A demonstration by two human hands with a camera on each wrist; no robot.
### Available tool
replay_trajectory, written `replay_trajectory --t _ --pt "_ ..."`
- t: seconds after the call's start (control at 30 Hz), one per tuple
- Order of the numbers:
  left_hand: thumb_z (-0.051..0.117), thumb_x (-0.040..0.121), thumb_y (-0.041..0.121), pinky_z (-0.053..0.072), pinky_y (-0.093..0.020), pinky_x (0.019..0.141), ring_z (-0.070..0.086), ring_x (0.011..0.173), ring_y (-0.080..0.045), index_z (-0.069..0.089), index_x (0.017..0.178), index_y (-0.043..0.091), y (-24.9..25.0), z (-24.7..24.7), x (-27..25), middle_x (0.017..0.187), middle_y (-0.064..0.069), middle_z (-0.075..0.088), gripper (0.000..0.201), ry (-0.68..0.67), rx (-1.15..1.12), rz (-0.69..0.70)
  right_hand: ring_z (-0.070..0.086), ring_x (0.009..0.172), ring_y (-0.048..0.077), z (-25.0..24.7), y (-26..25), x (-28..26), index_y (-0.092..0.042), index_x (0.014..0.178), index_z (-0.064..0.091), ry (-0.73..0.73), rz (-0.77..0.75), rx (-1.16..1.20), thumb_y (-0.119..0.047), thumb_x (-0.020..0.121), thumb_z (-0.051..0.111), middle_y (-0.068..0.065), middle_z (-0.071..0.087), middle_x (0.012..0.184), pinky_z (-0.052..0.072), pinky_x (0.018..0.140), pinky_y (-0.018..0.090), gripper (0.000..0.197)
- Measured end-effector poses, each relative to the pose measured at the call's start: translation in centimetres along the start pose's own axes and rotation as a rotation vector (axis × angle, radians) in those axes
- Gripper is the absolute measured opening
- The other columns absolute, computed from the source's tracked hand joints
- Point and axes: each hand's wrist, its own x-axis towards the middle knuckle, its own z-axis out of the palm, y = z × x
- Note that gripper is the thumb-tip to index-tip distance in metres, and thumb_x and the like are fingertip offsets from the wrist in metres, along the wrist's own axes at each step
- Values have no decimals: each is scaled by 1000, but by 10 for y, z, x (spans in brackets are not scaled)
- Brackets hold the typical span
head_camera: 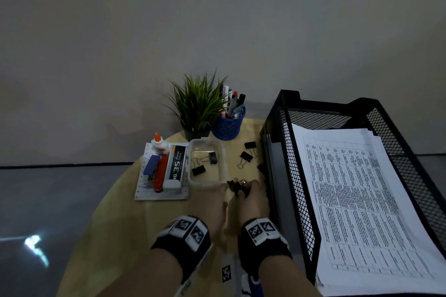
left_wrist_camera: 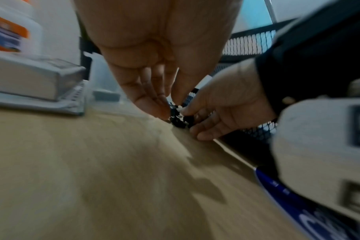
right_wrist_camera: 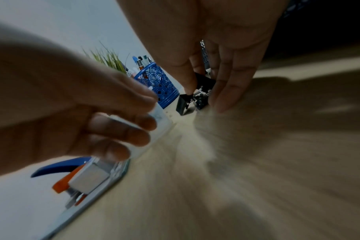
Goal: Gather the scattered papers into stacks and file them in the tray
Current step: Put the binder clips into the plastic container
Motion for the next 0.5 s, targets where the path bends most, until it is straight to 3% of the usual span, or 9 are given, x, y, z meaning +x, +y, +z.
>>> replay_trajectory --t 0.2,0.37,0.43,0.5 --pt "43 94 32 52 -37 81 63 96 -27 38 126 18 6 15 28 112 -10 62 35 -109 110 -62 58 103 30 -5 7 -3 -6 108 55 42 48 107 -12 95 46 13 59 118 43 79 29 16" --pt "34 98 30 36 -28 72 59 94 -28 46 113 11 12 22 34 109 -11 59 26 -105 185 -103 59 104 29 -12 5 -8 -5 114 52 79 63 166 -10 98 40 13 61 117 34 73 22 21" --pt "37 97 32 40 -27 71 56 78 -23 50 104 12 4 30 32 103 -8 59 24 -118 164 -139 59 104 30 -15 1 -13 -5 117 51 101 62 168 -11 99 40 13 61 116 34 71 23 23" --pt "45 93 34 50 -35 81 61 87 -26 55 113 12 -7 41 26 109 -10 61 31 -129 172 -186 60 100 31 -19 -4 -18 -7 119 51 128 34 167 -14 98 42 13 62 112 33 68 23 23"
